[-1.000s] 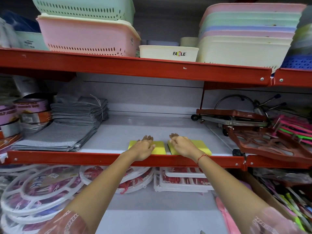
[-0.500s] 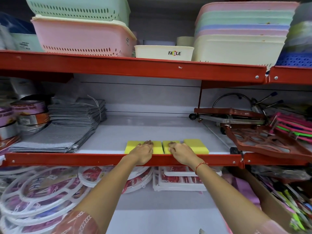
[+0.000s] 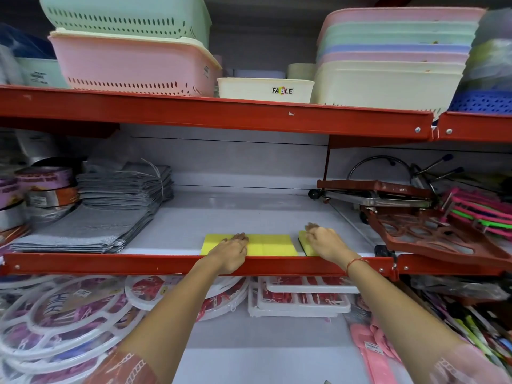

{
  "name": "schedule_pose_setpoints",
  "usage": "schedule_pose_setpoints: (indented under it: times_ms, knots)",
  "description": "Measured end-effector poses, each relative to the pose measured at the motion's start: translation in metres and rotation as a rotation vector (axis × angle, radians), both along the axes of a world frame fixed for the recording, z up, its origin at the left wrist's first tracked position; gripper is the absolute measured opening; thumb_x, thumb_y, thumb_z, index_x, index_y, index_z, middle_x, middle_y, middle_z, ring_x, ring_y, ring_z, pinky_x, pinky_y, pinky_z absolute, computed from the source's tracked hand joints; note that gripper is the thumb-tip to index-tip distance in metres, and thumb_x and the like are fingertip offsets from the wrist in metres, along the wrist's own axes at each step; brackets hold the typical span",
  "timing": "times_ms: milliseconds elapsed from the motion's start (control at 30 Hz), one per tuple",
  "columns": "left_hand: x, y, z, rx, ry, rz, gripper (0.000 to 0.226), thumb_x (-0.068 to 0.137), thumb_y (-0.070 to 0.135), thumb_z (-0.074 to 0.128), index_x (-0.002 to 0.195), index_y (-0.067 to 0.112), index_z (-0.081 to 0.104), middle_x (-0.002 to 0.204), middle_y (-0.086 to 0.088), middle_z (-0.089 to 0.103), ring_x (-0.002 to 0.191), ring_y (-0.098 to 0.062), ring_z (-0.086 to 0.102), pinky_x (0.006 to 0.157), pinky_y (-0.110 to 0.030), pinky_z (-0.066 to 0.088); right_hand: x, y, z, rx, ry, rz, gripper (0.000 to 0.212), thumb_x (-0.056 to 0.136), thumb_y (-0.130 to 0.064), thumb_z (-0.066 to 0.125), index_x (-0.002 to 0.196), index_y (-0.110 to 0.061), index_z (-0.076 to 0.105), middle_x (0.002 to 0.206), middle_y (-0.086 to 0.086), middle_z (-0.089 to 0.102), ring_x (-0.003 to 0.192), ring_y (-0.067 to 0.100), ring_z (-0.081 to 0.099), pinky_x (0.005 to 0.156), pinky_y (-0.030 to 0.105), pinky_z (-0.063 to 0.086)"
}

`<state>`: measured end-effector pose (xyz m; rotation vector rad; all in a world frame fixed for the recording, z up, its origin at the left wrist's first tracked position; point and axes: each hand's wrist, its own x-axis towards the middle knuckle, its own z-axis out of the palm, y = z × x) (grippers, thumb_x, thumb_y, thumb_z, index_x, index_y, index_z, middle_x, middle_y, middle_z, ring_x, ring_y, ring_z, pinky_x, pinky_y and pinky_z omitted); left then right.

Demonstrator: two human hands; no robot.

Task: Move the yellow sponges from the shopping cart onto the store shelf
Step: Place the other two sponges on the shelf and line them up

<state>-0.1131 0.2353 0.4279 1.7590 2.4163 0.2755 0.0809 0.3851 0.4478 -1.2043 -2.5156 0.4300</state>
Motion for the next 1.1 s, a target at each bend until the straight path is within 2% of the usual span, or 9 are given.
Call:
schedule_pose_setpoints:
  times_ms: [33,100,267,333,433,700,900,967,1100]
  knots:
    - [0.000,0.000,0.000,0.001,-0.003,0.002,0.052,0.102,0.020,0.019,0.152,0.008,0.014,0.163,-0.007,0.007,0.151,-0.017,0.005,0.123,-0.034,0.005,0.006,0.004,-0.002,-0.015,-0.014,-0.018,0.036,0.100,-0.022,0.034,0.113,-0.003,0.061,0.134,0.021,0.056,0.120,0.038,0.053,0.098,0.038,0.042]
    - [0.000,0.000,-0.001,0.004,-0.009,0.005,0.051,0.102,0.020,0.019,0.152,0.009,0.015,0.163,-0.006,0.007,0.151,-0.016,0.005,0.123,-0.033,0.004,0.013,0.007,-0.007,-0.028,-0.061,-0.032,0.034,0.100,-0.022,0.034,0.098,-0.001,0.060,0.121,0.023,0.062,0.112,0.039,0.056,0.090,0.036,0.043]
    - [0.001,0.000,-0.001,0.014,-0.011,0.010,0.051,0.103,0.024,0.018,0.152,0.010,0.016,0.163,-0.004,0.007,0.151,-0.015,0.005,0.122,-0.032,0.004,0.015,0.006,-0.014,0.036,-0.075,-0.029,0.030,0.100,-0.025,0.033,0.075,-0.015,0.046,0.112,0.023,0.066,0.105,0.038,0.059,0.078,0.034,0.039]
    - [0.002,0.000,-0.001,0.012,-0.010,0.013,0.052,0.103,0.025,0.017,0.152,0.010,0.015,0.163,-0.004,0.007,0.151,-0.015,0.005,0.123,-0.032,0.004,0.015,0.004,-0.018,0.062,-0.095,-0.022,0.031,0.100,-0.026,0.033,0.085,-0.010,0.055,0.118,0.021,0.064,0.109,0.039,0.058,0.085,0.037,0.043]
    - [0.002,0.000,-0.001,0.013,-0.007,0.016,0.052,0.103,0.026,0.017,0.152,0.010,0.015,0.163,-0.004,0.007,0.151,-0.015,0.005,0.123,-0.032,0.004,0.012,-0.002,-0.021,0.118,-0.103,-0.015,0.037,0.099,-0.025,0.032,0.117,-0.009,0.061,0.129,0.016,0.061,0.114,0.039,0.056,0.094,0.042,0.046]
    - [0.004,-0.001,-0.002,0.006,-0.009,0.024,0.053,0.103,0.030,0.016,0.152,0.010,0.015,0.163,-0.004,0.006,0.151,-0.015,0.004,0.123,-0.033,0.003,-0.001,-0.015,-0.022,0.142,-0.090,0.010,0.038,0.099,-0.023,0.034,0.127,-0.008,0.055,0.129,0.018,0.061,0.116,0.039,0.056,0.099,0.043,0.046]
    - [0.008,-0.002,-0.005,0.019,0.022,0.034,0.057,0.102,0.037,0.013,0.153,0.012,0.013,0.163,-0.003,0.007,0.151,-0.015,0.004,0.123,-0.033,0.003,-0.002,-0.013,-0.024,0.099,-0.076,0.021,0.040,0.100,-0.023,0.031,0.130,-0.008,0.052,0.137,0.017,0.055,0.122,0.038,0.053,0.104,0.042,0.043]
    - [0.008,-0.003,-0.006,0.022,0.031,0.034,0.057,0.102,0.038,0.012,0.153,0.012,0.011,0.163,-0.003,0.005,0.151,-0.015,0.003,0.123,-0.033,0.003,-0.001,-0.016,-0.028,0.093,-0.065,0.041,0.044,0.101,-0.026,0.027,0.136,-0.008,0.047,0.144,0.016,0.047,0.131,0.035,0.045,0.110,0.041,0.036]
    - [0.008,-0.003,-0.008,0.002,0.064,0.031,0.062,0.100,0.045,0.008,0.153,0.013,0.006,0.163,-0.003,0.002,0.151,-0.015,-0.001,0.124,-0.036,0.002,-0.005,-0.027,-0.040,0.151,-0.116,0.084,0.059,0.099,-0.047,0.012,0.149,-0.018,0.026,0.159,0.001,0.022,0.149,0.020,0.010,0.122,0.044,0.003]
